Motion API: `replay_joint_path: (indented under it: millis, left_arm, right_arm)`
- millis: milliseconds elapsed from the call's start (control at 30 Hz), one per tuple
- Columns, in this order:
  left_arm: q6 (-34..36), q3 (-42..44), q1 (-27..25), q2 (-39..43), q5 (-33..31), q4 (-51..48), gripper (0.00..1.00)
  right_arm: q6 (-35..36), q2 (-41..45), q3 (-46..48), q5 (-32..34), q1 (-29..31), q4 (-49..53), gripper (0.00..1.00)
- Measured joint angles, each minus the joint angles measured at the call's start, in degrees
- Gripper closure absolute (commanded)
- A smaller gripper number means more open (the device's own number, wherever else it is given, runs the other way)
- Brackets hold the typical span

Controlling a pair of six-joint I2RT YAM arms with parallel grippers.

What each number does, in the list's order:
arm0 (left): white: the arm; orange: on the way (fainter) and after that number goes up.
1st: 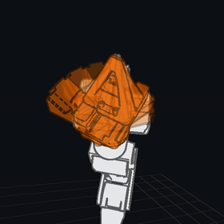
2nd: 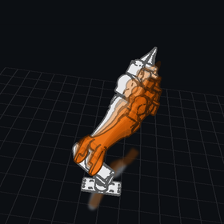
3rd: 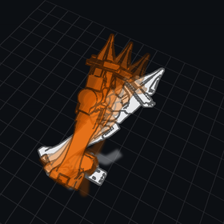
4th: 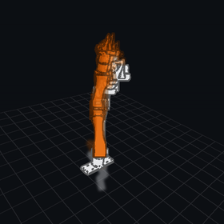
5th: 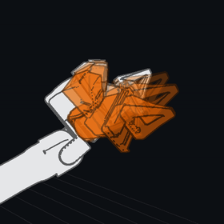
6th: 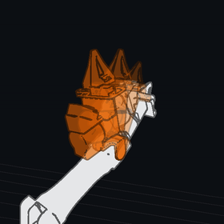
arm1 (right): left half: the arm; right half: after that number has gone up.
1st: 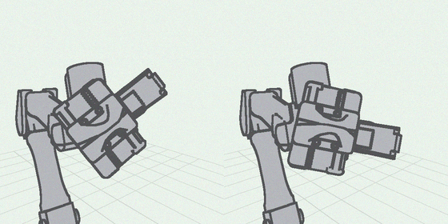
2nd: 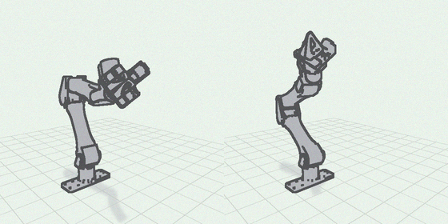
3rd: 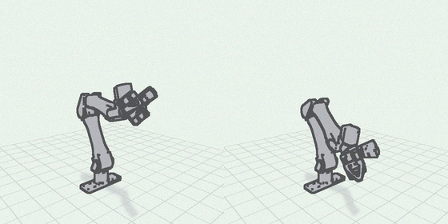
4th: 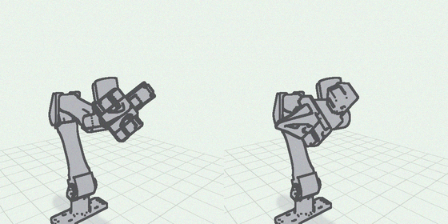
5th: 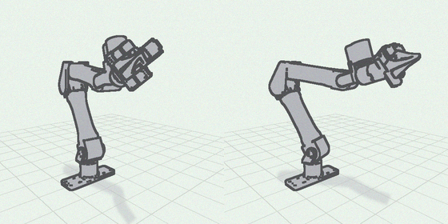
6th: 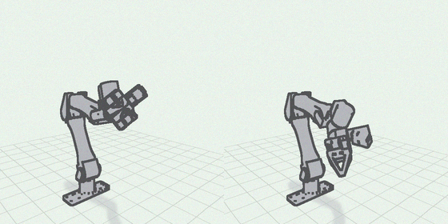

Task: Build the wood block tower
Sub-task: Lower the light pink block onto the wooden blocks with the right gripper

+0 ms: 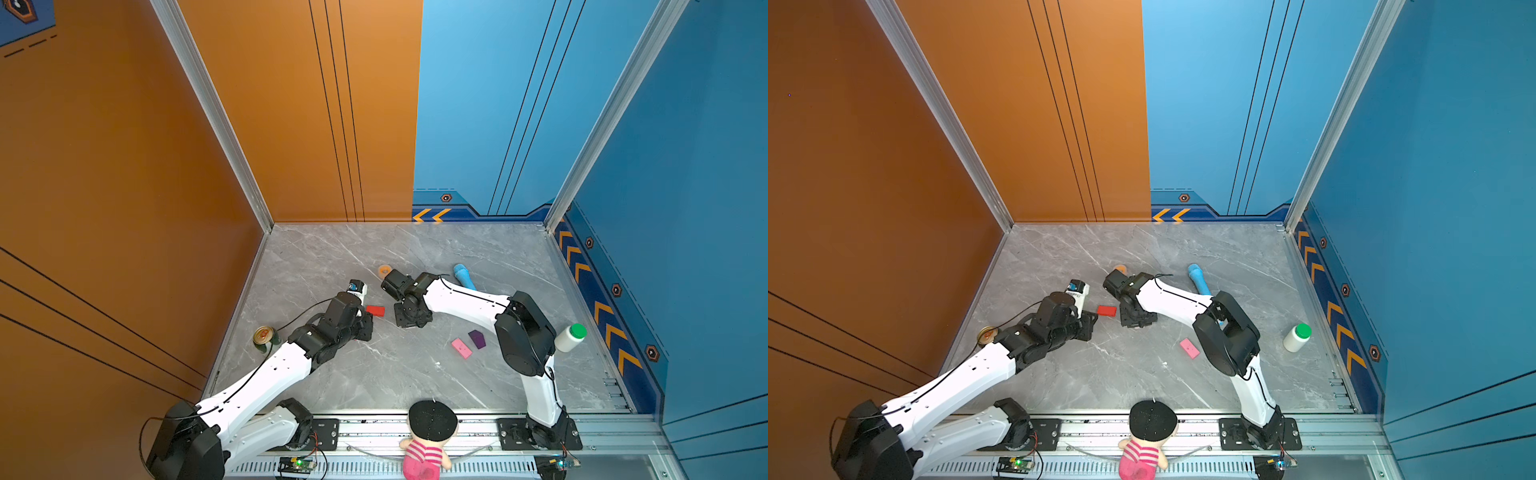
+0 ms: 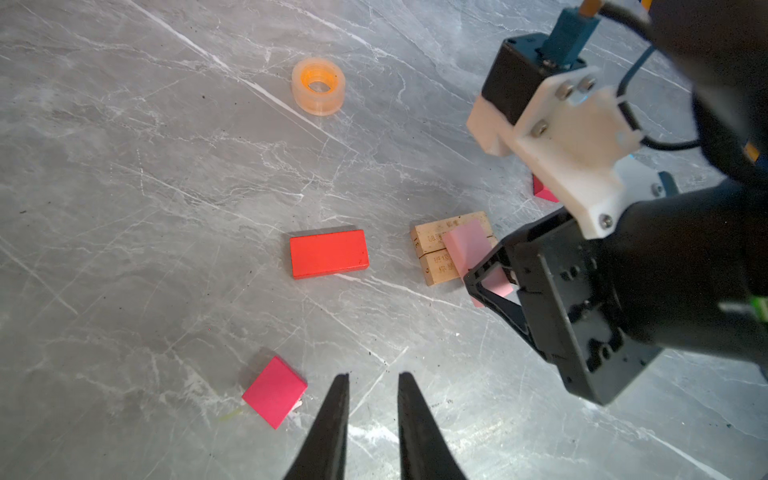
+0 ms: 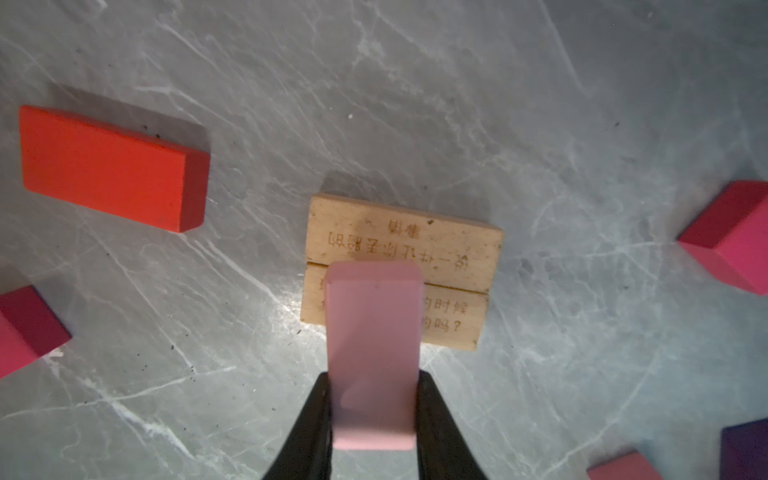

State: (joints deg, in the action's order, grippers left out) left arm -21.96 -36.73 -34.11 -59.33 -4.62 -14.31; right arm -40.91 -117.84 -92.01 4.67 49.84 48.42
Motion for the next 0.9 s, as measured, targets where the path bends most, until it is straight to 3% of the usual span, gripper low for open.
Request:
replay_joint_path:
  millis: [900]
  left_arm:
    - [0.00, 0.98, 0.74, 0.90, -0.02, 0.76, 0.75]
  right_arm:
    - [-2.95, -3.04, -2.38, 0.50, -0.37, -0.66, 0.84]
